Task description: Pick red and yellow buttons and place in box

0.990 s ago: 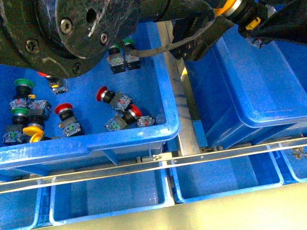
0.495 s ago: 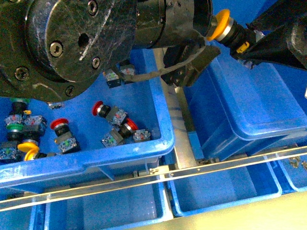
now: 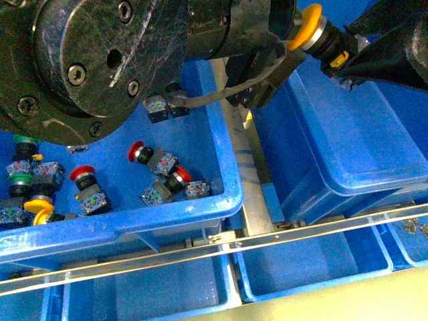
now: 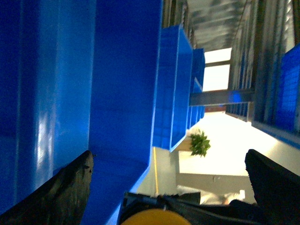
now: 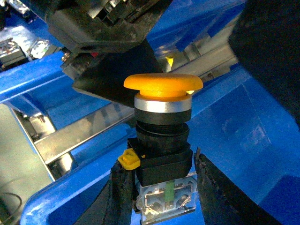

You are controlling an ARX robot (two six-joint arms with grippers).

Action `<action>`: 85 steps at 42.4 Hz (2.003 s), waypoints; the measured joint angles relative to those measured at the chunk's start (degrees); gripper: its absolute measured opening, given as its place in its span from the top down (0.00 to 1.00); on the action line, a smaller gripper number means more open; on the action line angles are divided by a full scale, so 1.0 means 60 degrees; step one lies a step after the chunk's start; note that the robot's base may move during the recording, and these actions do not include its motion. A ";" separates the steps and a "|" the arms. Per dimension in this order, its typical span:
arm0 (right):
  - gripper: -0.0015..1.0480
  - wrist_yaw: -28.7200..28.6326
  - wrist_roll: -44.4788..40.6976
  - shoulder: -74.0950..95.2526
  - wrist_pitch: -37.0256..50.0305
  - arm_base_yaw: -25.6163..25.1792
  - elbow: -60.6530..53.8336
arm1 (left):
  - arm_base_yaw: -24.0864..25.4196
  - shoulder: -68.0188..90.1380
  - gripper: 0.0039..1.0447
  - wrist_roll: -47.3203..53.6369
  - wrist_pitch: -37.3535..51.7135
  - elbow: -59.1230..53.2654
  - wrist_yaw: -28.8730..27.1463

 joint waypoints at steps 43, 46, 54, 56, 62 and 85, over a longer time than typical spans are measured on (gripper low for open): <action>0.70 0.0076 0.0259 -0.0197 -0.0120 -0.0018 -0.0102 | 0.0215 -0.0040 0.08 0.0576 0.0007 0.0004 0.0007; 0.70 0.0084 0.0211 -0.0208 -0.0175 -0.0018 -0.0186 | 0.0215 -0.0127 0.08 0.1082 -0.0933 0.0106 0.0222; 0.70 0.0215 0.0219 -0.0171 -0.0248 -0.0076 -0.0302 | 0.0237 -0.0182 0.08 0.1537 -0.1650 0.0291 -0.0033; 0.70 0.0087 0.0255 -0.0182 -0.0237 -0.0106 -0.0270 | 0.0310 -0.0197 0.08 0.1402 -0.1013 0.0291 0.0069; 0.70 0.0521 0.0204 -0.0080 -0.0317 -0.0255 -0.0382 | 0.0503 -0.0885 0.08 0.0565 -0.0448 0.0674 0.0208; 0.70 0.0699 0.0168 -0.0131 -0.0474 -0.0543 -0.0481 | 0.0849 -0.1559 0.08 0.1341 -0.1177 -0.0648 0.0178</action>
